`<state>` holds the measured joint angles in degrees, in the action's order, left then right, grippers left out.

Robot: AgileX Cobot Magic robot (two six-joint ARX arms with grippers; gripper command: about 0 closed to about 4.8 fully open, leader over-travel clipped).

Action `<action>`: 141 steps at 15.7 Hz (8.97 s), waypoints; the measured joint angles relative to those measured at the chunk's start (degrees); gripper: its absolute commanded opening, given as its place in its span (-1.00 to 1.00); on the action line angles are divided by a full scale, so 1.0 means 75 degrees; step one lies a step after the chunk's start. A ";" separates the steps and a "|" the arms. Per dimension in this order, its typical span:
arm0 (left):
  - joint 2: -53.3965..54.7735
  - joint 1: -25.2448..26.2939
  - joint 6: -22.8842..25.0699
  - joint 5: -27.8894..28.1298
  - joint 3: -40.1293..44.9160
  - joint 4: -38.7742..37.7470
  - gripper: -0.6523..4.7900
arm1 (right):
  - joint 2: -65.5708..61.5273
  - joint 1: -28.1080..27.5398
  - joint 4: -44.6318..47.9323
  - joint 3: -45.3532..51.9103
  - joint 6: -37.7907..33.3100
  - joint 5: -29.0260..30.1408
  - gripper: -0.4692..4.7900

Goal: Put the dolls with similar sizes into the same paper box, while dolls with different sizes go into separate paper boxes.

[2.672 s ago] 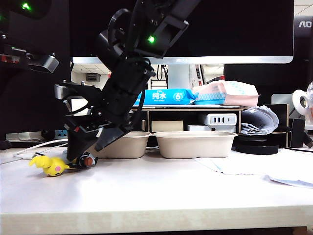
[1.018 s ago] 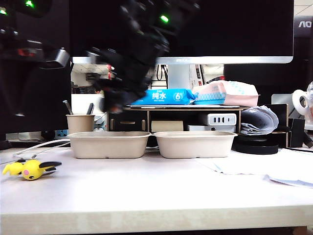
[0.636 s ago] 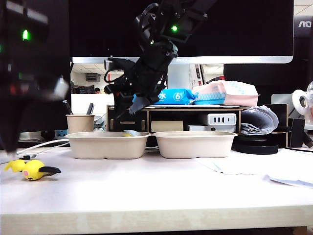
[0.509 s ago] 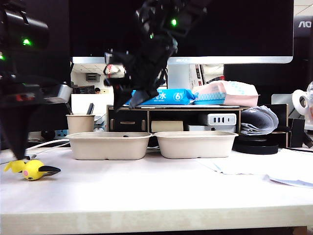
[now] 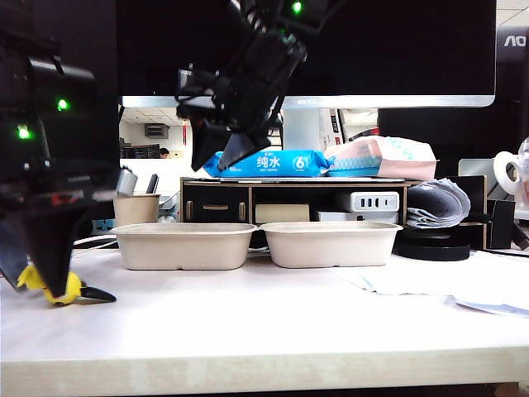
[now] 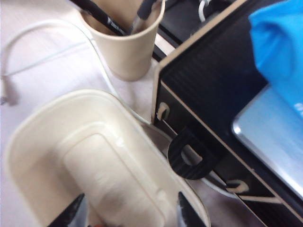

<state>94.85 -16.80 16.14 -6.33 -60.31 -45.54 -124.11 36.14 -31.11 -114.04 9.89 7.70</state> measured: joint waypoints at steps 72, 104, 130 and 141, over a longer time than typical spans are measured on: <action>-1.2249 0.2384 -0.2882 -0.0149 0.6843 0.5747 -0.77 | 1.0019 -0.0906 -0.0242 0.6857 -0.1113 -0.0020 -0.84; -1.2622 0.2375 -0.3072 0.0181 0.7979 0.6292 -0.77 | 1.0022 -0.0906 -0.0245 0.6857 -0.0714 -0.0137 -0.84; -1.2622 0.2375 -0.3069 0.0178 0.7979 0.6269 -0.77 | 1.6524 -0.4339 0.4596 1.5119 -0.2005 -0.1201 -0.83; -1.2622 0.2375 -0.3069 0.0178 0.7979 0.6269 -0.77 | 1.6524 -0.4552 0.4625 1.5119 -0.2060 -0.1209 -0.84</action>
<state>0.19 1.02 -6.87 -4.99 -0.47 1.48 -0.19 2.00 3.57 -0.64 -5.56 -1.37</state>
